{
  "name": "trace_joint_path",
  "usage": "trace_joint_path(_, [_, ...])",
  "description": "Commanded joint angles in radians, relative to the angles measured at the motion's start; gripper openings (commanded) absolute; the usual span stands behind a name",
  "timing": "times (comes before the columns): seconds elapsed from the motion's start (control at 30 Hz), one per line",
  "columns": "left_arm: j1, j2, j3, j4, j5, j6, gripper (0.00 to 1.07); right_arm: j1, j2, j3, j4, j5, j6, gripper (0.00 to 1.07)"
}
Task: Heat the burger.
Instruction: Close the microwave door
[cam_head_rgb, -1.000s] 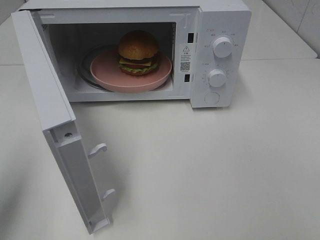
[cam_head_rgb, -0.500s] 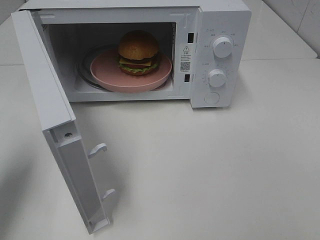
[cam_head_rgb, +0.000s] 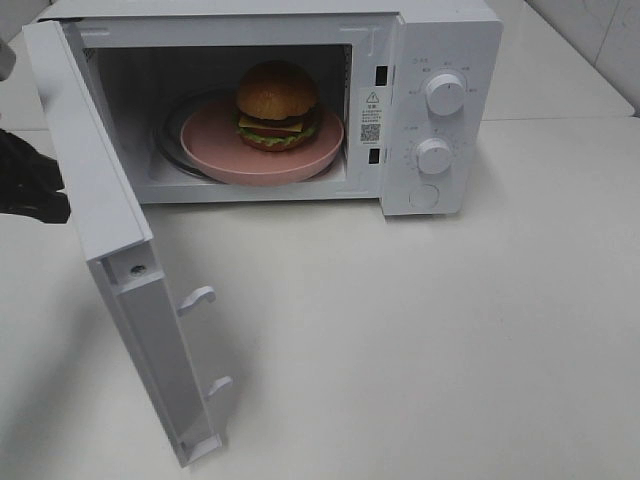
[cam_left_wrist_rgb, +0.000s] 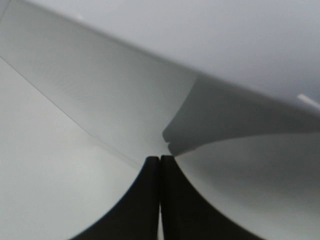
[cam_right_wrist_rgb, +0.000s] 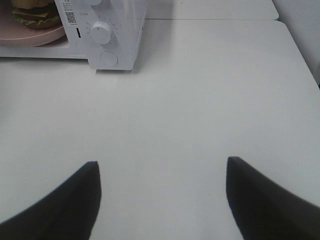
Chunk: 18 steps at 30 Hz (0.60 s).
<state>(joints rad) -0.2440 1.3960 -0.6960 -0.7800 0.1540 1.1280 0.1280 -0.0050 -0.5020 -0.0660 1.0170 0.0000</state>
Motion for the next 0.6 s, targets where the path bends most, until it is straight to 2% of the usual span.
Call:
trace_joint_path(0.03, [-0.025, 0.029, -0.034, -0.025, -0.025, -0.001, 0.0, -0.001, -0.025, 0.004, 0.0, -0.016, -0.006, 0.67])
trace_joint_path(0.2, [-0.088, 0.114, -0.124, -0.025, -0.031, -0.001, 0.0, -0.001, -0.025, 0.004, 0.0, -0.016, -0.006, 0.67])
trace_joint_path(0.6, [-0.18, 0.251, -0.239, -0.025, -0.11, -0.004, 0.0, -0.001, -0.025, 0.004, 0.0, -0.016, -0.006, 0.67])
